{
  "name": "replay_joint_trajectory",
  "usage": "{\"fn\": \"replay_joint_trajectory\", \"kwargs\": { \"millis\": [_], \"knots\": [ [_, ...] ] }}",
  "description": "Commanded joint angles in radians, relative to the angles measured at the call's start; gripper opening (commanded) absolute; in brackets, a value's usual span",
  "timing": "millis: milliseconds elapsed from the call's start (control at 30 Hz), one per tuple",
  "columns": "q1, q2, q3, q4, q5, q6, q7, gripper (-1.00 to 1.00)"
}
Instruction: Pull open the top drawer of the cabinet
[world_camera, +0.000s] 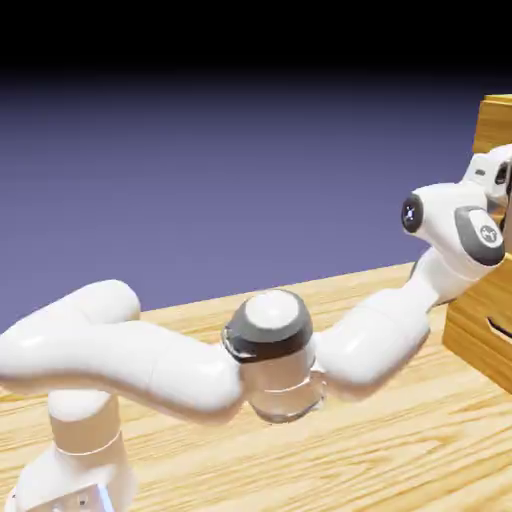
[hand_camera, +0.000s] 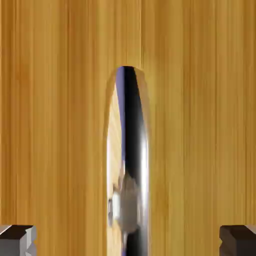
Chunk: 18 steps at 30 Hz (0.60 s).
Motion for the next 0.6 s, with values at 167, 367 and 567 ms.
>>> {"fn": "replay_joint_trajectory", "kwargs": {
  "millis": [167,367,567],
  "knots": [
    [0.034,0.002,0.004,0.054,0.009,0.019,-0.020,-1.00],
    [-0.095,-0.025,0.006,-0.163,-0.046,-0.064,0.049,-1.00],
    [-0.228,-0.052,0.006,-0.381,-0.077,-0.144,0.099,-1.00]
  ]
}}
